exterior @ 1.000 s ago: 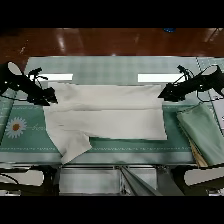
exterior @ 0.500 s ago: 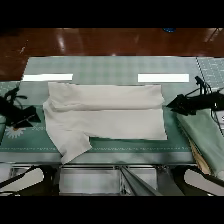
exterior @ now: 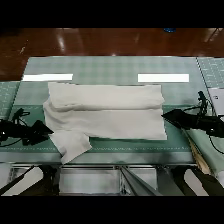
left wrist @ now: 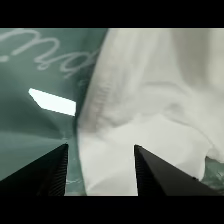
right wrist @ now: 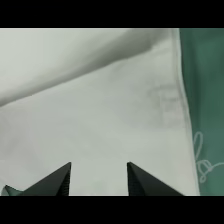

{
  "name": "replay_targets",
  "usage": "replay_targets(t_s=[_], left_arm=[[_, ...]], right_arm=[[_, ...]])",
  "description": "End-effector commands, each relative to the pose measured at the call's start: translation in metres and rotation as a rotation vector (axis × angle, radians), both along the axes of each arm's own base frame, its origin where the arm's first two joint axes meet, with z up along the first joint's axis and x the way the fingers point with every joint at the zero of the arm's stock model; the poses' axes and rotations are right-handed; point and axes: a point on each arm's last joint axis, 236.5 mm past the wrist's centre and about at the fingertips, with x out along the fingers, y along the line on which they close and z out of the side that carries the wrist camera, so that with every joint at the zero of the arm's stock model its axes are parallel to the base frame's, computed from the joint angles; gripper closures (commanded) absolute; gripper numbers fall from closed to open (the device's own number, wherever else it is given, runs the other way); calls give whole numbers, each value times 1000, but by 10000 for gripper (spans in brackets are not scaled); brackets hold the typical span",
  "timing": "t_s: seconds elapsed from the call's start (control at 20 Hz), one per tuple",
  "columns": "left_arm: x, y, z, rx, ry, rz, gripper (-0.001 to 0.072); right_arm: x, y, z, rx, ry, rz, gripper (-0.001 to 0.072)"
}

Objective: Fold the shirts.

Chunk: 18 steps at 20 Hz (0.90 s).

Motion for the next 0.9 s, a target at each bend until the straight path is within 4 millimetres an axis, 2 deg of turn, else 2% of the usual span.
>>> replay_targets(t_s=[0.0, 0.15, 0.2, 0.25, 0.3, 0.35, 0.4, 0.45, 0.55, 0.65, 0.85], left_arm=[[0, -26, -13, -38, -13, -25, 200], [2, -41, -14, -72, -23, -70, 200], [2, -44, -14, -76, -22, -82, 201], [-1, -47, -12, -86, -19, -100, 213], [-4, -50, -10, -102, -25, -139, 374], [-6, -52, -8, -112, -26, -154, 621], [-6, -53, -8, -116, -28, -152, 690], [-4, -54, -7, -121, -33, -146, 690], [-2, -54, -5, -122, -46, -153, 690], [1, -53, -4, -120, -54, -151, 690], [3, -52, -3, -117, -58, -151, 690]], right_arm=[[0, 2, 3, 9, -18, -8, 304], [2, 1, 3, 8, -23, -15, 304], [4, -3, 2, -11, -30, -24, 304], [8, -16, 0, -59, -30, -44, 304], [8, -44, -2, -137, -4, -84, 304], [2, -73, -6, -212, 45, -133, 304], [-14, -93, -13, -246, 122, -169, 304], [-30, -97, -21, -240, 195, -185, 304], [-58, -69, -37, -147, 295, -141, 304], [-75, -42, -48, -87, 330, -71, 304], [-93, -20, -64, -90, 379, 1, 304]])
